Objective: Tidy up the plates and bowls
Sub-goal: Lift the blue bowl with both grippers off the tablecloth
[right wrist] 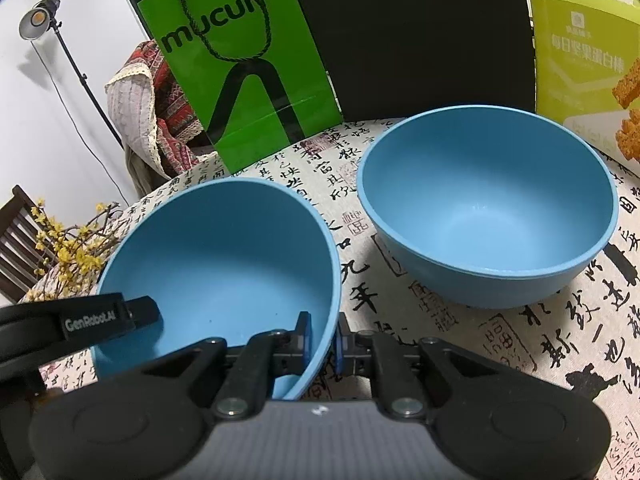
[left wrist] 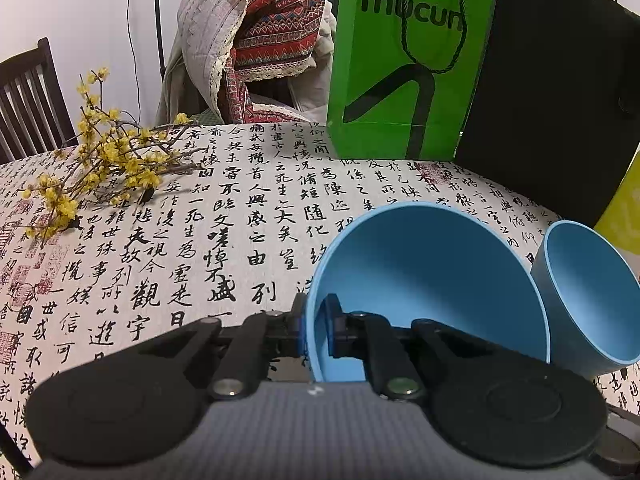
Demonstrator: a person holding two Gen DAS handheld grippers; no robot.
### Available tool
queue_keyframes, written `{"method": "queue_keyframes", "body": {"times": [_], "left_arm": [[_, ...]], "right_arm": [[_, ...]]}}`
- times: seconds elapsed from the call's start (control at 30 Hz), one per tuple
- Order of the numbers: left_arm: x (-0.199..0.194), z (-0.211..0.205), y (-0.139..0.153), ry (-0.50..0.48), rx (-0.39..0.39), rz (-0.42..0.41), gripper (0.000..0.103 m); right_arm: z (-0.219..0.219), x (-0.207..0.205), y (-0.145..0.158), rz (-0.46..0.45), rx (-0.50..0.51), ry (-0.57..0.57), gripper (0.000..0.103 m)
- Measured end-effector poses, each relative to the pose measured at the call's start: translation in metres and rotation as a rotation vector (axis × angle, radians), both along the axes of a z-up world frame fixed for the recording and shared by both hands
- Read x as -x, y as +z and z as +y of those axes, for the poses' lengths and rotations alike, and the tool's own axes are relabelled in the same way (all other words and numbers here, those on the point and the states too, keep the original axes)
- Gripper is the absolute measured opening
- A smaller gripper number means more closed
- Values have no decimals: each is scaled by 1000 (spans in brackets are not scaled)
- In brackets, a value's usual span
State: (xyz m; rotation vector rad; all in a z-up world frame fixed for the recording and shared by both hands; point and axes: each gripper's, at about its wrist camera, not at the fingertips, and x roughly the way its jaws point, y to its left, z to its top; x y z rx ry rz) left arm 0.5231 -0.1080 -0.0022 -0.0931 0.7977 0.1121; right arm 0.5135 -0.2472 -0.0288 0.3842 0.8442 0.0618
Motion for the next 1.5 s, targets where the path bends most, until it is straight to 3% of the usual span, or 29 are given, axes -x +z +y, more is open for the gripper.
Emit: {"method": "queue_keyframes", "body": {"times": [0.87,1.5], "left_arm": [[10,0,11,-3,-8,-29,10],[47,19,40,25,-6,-100,10]], "right_arm": [[-3,6,5,-21,-46,5,11],[14,27,39,-122,-19,67,10]]}}
